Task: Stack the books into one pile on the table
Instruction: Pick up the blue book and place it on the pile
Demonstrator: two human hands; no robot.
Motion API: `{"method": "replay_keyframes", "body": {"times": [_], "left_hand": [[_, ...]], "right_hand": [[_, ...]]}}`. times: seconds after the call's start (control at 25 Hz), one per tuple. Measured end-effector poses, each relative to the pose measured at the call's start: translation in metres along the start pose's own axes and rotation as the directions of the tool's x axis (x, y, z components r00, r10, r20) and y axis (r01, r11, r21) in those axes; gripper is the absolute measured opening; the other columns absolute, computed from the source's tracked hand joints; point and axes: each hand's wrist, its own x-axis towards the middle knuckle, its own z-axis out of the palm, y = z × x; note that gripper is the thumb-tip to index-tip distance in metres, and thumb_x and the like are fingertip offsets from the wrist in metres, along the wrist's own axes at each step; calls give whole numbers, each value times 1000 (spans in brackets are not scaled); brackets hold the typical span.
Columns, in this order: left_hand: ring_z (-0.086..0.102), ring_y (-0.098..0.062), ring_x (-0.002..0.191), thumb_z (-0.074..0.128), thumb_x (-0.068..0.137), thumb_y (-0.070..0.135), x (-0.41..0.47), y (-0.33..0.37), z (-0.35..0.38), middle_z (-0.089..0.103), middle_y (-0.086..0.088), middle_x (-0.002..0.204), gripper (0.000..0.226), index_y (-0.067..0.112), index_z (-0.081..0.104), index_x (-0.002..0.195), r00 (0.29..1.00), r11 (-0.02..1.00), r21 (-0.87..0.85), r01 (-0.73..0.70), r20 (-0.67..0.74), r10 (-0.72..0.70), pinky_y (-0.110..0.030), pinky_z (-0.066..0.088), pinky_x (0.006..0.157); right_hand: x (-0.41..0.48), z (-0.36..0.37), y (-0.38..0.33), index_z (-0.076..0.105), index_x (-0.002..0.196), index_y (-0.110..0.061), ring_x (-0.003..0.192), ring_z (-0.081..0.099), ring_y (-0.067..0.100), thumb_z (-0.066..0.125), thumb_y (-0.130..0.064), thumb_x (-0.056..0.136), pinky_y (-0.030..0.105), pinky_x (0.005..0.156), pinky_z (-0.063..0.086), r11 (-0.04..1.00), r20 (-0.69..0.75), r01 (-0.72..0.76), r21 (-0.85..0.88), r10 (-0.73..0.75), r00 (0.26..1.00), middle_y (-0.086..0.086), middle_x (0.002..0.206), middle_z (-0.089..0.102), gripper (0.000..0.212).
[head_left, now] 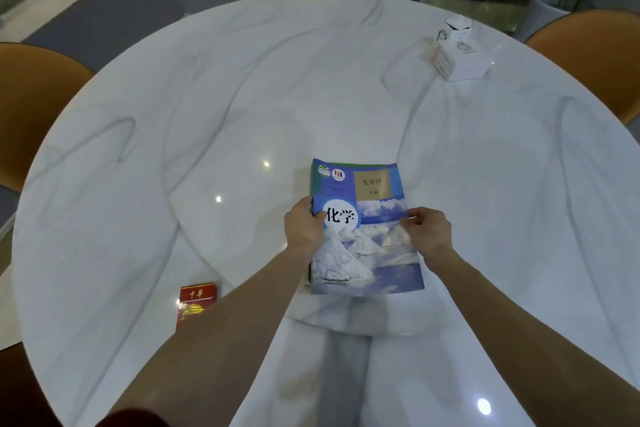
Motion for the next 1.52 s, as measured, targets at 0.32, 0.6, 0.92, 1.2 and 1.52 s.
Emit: {"method": "replay_keyframes", "body": {"times": [0.32, 0.6, 0.92, 1.2, 1.52], "left_hand": [[57, -39, 99, 54, 94, 16, 17, -7, 7, 51, -24, 113, 25, -5, 62, 104, 996, 927, 368, -78, -8, 87, -38, 47, 87], [55, -38, 103, 48, 98, 21, 24, -8, 9, 50, -23, 117, 31, -4, 59, 111, 993, 878, 464, -119, 39, 115, -39, 46, 92], [56, -39, 102, 46, 99, 20, 26, -12, 11, 49, -23, 119, 32, -5, 57, 116, 992, 891, 435, -129, 52, 119, -42, 48, 90], [55, -39, 106, 46, 99, 21, 23, -12, 12, 51, -23, 121, 31, -2, 56, 117, 993, 898, 426, -111, 21, 113, -41, 47, 91], [56, -36, 100, 44, 99, 20, 22, -11, 10, 50, -22, 120, 30, -2, 56, 116, 992, 856, 502, -126, 76, 101, -40, 48, 88]], "right_hand": [[11, 9, 5, 69, 106, 5, 103, 64, 36, 60, -10, 88, 36, 93, 49, 983, -25, 68, -173, -73, 997, 23, 110, 71, 25], [16, 12, 4, 72, 99, 2, 98, 65, 36, 57, -10, 89, 32, 85, 50, 967, -32, 57, -247, -67, 997, 21, 104, 73, 23], [15, 14, 0, 71, 102, 2, 100, 65, 34, 55, -12, 91, 22, 72, 45, 960, -38, 32, -279, -45, 998, 21, 108, 72, 24], [16, 15, -1, 71, 103, 2, 101, 65, 35, 57, -11, 90, 31, 86, 50, 961, -55, 32, -276, -49, 997, 21, 108, 72, 23], [18, 15, -3, 70, 101, 3, 102, 64, 35, 59, -12, 89, 39, 87, 52, 953, -40, 13, -303, -26, 999, 22, 107, 71, 22]]}}
